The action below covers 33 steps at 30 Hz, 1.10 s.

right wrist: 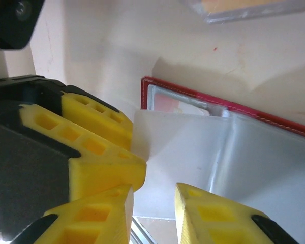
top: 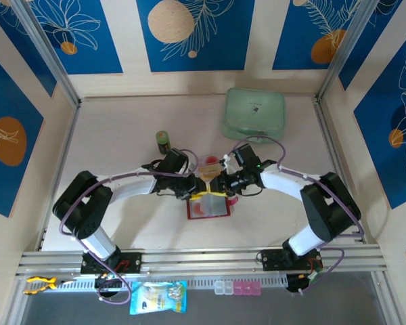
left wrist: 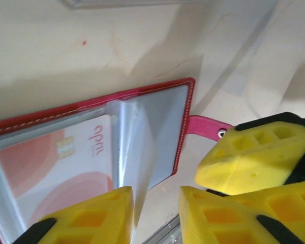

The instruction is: Take the credit cards out of the card holder

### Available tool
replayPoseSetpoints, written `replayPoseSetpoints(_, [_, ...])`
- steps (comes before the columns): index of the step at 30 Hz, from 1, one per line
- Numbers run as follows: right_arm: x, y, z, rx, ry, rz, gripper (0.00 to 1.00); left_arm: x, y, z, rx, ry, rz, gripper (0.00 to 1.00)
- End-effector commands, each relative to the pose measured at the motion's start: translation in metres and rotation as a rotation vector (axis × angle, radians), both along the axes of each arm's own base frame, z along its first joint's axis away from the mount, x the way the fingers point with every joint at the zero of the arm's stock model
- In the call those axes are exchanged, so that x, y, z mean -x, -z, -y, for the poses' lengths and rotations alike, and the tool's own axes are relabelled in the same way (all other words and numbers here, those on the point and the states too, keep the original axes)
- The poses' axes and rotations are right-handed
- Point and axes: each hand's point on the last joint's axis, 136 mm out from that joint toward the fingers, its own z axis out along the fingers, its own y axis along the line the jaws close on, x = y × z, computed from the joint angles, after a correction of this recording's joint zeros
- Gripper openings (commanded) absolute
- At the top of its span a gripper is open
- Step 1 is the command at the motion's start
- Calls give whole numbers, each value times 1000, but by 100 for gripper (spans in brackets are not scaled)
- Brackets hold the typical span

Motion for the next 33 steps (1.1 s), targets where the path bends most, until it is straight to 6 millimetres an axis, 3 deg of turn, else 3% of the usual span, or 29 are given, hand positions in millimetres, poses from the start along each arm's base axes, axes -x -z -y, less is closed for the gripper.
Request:
replayPoseSetpoints(1, [1,1,29,116,58,-13,30,2,-5,11,26,49,-4,32])
replayPoseSetpoints(6, [1,9,58,203,117,-28,35,1,-10,26,39,88,4,37])
replayPoseSetpoints(14, [10,28,79,291,139,-74,40,5,0,51,45,142,-19,40])
replayPoseSetpoints(22, [16,32,77,275,140,-99,40,6,14,57,8,160,-29,48])
replayPoseSetpoints(28, [15,17,75,263,146,-74,41,-3,-1,55,14,154,38,48])
replayPoseSetpoints(33, [18,2,60,226,128,-56,39,-7,-11,39,-33,154,99,48])
